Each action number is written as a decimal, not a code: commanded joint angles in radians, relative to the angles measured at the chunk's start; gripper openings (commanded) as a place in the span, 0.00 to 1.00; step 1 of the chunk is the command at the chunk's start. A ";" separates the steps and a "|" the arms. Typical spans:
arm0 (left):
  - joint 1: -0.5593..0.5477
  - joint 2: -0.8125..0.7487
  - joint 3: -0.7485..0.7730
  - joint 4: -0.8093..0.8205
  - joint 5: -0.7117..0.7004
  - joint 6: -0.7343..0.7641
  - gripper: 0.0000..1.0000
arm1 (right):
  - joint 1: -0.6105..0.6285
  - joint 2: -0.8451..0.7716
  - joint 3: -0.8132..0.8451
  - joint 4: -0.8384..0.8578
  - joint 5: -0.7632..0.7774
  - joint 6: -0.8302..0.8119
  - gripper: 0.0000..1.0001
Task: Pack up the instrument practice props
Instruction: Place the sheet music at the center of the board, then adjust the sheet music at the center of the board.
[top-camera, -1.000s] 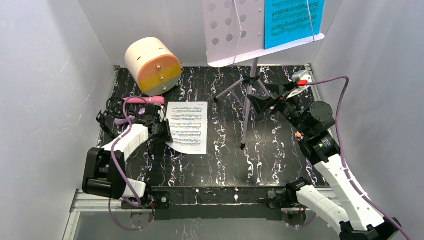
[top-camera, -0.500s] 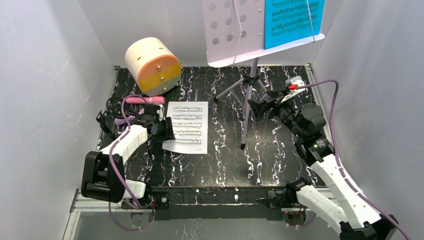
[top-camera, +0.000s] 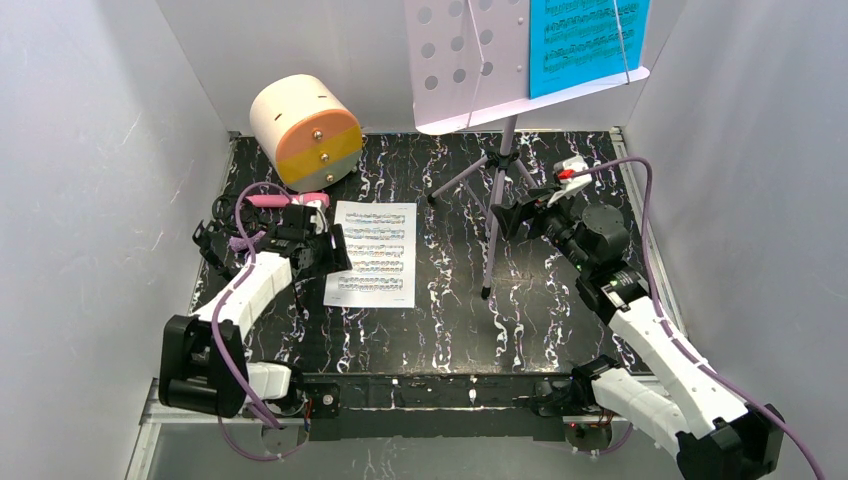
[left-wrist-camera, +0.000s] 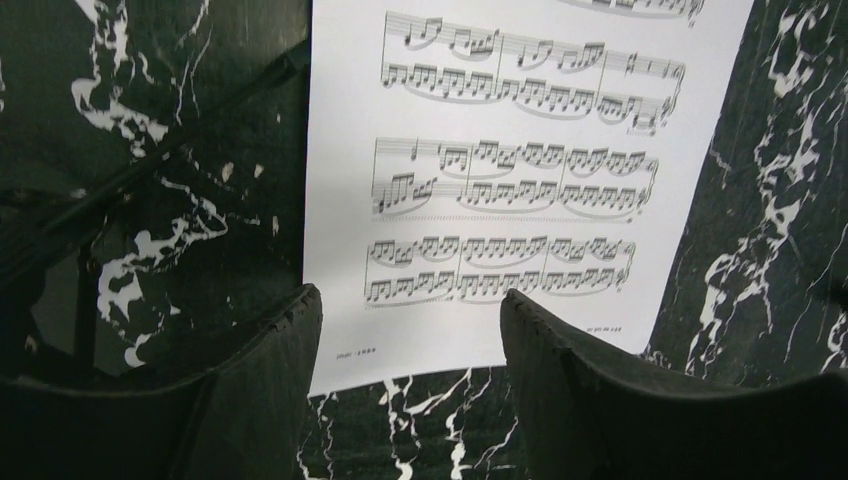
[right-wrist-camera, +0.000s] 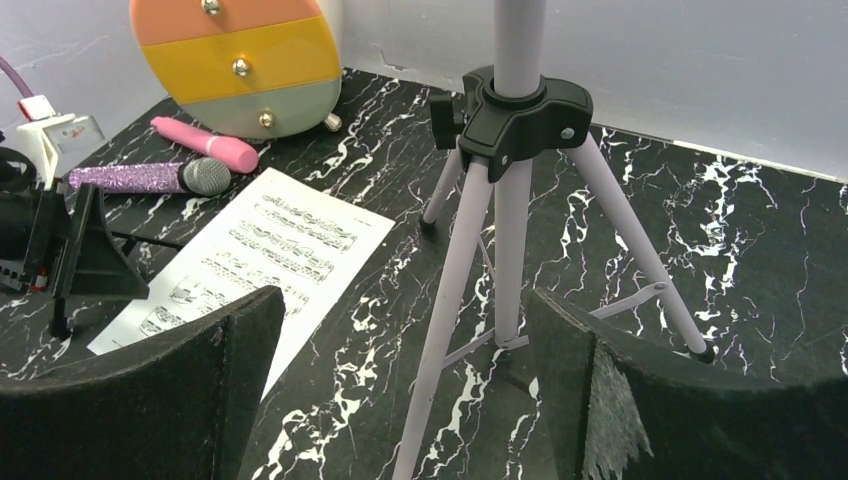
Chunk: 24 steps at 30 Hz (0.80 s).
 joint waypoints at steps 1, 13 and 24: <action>0.003 0.053 0.070 0.055 -0.050 -0.025 0.64 | -0.003 0.000 -0.012 0.099 0.012 -0.013 0.99; 0.031 0.133 0.085 0.113 -0.131 -0.035 0.69 | -0.003 -0.003 -0.041 0.116 0.017 -0.051 0.99; -0.029 0.222 0.143 0.097 -0.250 0.017 0.72 | -0.003 -0.007 -0.055 0.131 0.017 -0.058 0.99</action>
